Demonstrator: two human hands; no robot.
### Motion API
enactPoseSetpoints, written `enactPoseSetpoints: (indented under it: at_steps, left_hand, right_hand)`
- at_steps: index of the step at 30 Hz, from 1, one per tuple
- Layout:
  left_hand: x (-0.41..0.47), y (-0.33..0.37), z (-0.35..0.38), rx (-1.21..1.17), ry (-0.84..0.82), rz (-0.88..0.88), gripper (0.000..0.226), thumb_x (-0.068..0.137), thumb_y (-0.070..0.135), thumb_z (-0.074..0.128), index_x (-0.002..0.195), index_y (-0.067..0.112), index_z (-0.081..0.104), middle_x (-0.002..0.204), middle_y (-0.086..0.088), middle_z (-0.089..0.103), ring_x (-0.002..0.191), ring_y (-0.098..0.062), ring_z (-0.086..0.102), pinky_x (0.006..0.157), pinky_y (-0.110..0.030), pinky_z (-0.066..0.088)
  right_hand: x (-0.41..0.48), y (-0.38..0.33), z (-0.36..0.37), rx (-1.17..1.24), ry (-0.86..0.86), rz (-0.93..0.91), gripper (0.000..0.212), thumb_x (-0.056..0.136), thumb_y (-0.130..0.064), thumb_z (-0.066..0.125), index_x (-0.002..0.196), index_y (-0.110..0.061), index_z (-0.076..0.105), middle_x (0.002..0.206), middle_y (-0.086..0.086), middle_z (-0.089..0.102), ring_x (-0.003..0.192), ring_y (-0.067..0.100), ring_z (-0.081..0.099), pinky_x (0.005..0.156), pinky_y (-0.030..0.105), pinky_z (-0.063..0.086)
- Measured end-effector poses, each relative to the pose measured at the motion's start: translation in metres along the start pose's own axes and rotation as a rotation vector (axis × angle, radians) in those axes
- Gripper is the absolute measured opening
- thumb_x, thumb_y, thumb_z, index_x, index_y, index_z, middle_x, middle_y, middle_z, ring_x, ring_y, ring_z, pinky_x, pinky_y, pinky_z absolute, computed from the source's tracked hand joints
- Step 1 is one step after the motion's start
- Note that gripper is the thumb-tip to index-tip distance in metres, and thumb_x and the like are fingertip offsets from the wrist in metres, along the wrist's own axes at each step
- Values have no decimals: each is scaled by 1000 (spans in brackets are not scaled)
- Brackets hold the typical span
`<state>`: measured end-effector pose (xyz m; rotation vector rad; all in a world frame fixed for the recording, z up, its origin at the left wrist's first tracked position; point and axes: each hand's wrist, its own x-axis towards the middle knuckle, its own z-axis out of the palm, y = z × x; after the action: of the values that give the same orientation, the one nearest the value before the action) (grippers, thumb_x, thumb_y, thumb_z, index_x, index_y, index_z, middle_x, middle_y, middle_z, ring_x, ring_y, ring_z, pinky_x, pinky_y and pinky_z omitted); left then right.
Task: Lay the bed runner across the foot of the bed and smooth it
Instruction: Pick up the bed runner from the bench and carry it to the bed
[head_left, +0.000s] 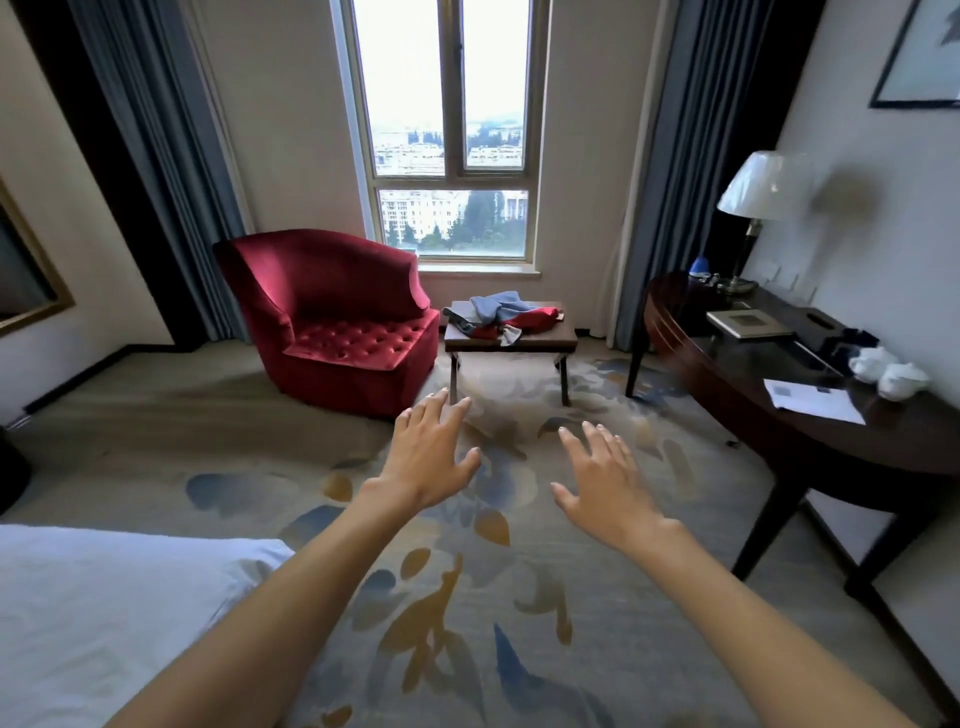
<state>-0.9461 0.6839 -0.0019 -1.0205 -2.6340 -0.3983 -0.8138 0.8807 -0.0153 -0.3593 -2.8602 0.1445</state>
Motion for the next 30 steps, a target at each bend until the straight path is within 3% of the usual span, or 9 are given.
enactPoseSetpoints:
  at_steps: [17, 30]
  left_hand:
    - [316, -138, 118, -34, 11, -62, 70, 84, 46, 54, 144, 19, 30, 151, -14, 27, 139, -29, 21, 110, -44, 17]
    - [559, -165, 220, -24, 3, -27, 70, 81, 45, 56, 143, 20, 32, 149, -15, 29, 138, -31, 23, 110, -45, 19]
  right_hand:
    - [353, 51, 94, -23, -14, -47, 74, 87, -47, 54, 147, -19, 22, 152, 16, 25, 142, 30, 18, 117, 41, 12]
    - [576, 162, 150, -23, 12, -20, 74, 84, -45, 58, 146, -17, 27, 149, 19, 30, 140, 33, 23, 116, 43, 15]
